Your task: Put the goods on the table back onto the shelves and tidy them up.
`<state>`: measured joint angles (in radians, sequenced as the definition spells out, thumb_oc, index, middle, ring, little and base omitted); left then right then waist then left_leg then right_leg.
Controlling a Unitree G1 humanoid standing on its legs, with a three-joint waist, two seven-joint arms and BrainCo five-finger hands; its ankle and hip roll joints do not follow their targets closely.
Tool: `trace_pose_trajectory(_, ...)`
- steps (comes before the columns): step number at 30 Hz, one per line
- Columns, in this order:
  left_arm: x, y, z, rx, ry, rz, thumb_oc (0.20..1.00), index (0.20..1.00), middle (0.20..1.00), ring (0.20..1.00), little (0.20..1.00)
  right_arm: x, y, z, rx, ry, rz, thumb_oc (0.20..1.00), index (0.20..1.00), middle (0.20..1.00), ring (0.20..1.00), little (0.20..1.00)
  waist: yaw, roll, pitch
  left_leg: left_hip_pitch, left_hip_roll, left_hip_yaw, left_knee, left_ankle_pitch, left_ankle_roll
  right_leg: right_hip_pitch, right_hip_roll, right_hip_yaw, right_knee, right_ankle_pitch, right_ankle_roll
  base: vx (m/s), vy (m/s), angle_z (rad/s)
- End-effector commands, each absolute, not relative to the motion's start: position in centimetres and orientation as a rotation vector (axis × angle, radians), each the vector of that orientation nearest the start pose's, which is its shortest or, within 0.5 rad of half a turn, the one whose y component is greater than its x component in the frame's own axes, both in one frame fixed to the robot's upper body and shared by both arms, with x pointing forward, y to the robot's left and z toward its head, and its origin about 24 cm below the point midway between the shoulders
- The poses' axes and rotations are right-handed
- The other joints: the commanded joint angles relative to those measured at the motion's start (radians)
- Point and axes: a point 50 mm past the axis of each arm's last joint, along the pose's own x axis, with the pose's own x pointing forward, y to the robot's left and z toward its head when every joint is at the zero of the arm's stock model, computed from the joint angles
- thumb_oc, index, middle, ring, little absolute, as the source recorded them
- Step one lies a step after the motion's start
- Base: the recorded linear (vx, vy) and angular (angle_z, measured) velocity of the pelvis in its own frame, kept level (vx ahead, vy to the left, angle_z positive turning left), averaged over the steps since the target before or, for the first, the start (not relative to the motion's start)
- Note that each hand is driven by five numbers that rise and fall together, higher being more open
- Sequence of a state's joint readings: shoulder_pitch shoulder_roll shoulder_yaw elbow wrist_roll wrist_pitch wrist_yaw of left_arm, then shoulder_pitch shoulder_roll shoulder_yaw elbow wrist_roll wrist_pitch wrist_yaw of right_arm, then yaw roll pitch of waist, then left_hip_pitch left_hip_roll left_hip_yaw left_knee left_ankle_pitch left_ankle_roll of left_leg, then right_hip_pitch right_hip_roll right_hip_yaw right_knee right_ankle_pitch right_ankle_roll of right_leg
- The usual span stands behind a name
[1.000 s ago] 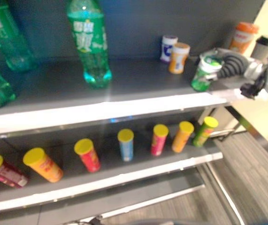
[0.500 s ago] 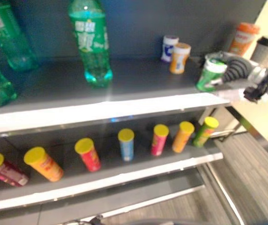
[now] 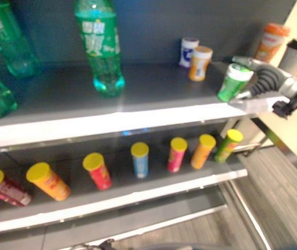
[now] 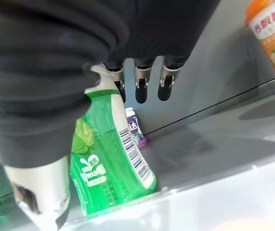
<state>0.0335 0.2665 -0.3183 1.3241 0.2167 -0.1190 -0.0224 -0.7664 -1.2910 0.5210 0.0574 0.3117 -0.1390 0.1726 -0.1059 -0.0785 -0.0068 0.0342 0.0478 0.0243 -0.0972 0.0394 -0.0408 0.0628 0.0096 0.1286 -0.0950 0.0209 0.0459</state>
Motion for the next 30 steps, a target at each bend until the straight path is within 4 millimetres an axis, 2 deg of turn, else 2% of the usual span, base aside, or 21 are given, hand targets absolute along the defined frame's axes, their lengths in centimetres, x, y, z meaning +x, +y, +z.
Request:
trace_pose_trajectory(1,4.9,22.9,-17.0,0.598,1.317,-0.34,1.0,1.0,1.0,1.0,1.0,30.1,-25.0,28.8,-1.13,-0.439,0.235,1.0,1.0,1.0,1.0,1.0,0.038,-0.035,-0.005,0.047,0.033,0.013,0.01,-0.103,-0.039,-0.01,-0.046,0.006,0.008,-0.03,0.057,0.0,0.0,0.0)
trace_pose_trajectory(11,5.1,22.8,-17.0,0.602,1.312,-0.343,1.0,1.0,1.0,1.0,1.0,30.2,-24.8,29.3,-1.176,-0.458,0.209,1.0,1.0,1.0,1.0,1.0,0.037,-0.035,-0.003,0.049,0.033,0.017,0.01,-0.106,-0.036,-0.012,-0.048,0.009,0.008,-0.028,0.059,0.0,0.0,0.0)
trace_pose_trajectory(30,5.5,23.2,-16.9,0.615,1.308,-0.323,1.0,1.0,1.0,1.0,1.0,31.3,-22.0,30.7,-1.262,-0.526,0.246,1.0,1.0,1.0,1.0,1.0,0.048,-0.042,-0.002,0.054,0.027,0.018,0.01,-0.112,-0.028,-0.012,-0.053,0.014,0.008,-0.023,0.06,0.0,0.0,0.0)
